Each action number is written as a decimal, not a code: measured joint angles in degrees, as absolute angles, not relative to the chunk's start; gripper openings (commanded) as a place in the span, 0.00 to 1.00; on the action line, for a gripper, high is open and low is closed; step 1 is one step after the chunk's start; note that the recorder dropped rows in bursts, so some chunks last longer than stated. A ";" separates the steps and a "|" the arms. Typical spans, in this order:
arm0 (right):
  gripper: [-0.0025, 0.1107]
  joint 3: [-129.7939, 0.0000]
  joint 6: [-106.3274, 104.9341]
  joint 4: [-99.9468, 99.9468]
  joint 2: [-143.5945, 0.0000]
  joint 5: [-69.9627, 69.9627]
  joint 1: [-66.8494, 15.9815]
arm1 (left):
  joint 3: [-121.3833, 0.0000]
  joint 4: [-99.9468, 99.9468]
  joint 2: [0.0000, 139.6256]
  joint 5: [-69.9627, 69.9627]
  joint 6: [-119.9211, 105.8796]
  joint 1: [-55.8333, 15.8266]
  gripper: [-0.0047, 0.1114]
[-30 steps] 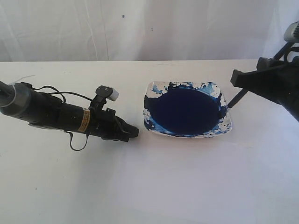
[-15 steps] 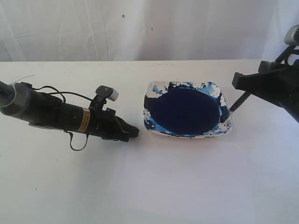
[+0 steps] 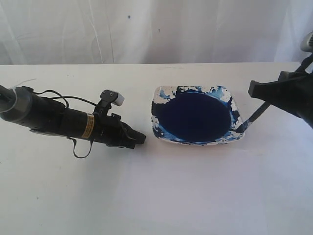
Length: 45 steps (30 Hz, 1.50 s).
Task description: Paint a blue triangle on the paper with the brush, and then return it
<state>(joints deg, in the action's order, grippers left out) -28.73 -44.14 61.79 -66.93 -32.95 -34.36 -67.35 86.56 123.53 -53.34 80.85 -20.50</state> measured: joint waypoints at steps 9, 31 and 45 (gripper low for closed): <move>0.08 -28.73 -41.58 61.72 -66.85 -35.68 -34.36 | -67.35 86.56 123.53 -53.34 80.85 -20.50 0.04; 0.08 -28.73 -37.59 59.16 -63.44 -27.68 -34.36 | -67.35 86.56 123.53 -53.34 80.85 -20.50 0.04; 0.08 -28.73 -41.56 59.84 -65.87 -28.03 -34.36 | -67.35 86.56 123.53 -53.34 80.85 -20.50 0.04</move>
<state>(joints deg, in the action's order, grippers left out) -28.73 -41.56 59.84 -65.87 -28.03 -34.36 -67.35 86.56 123.53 -53.34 80.85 -20.50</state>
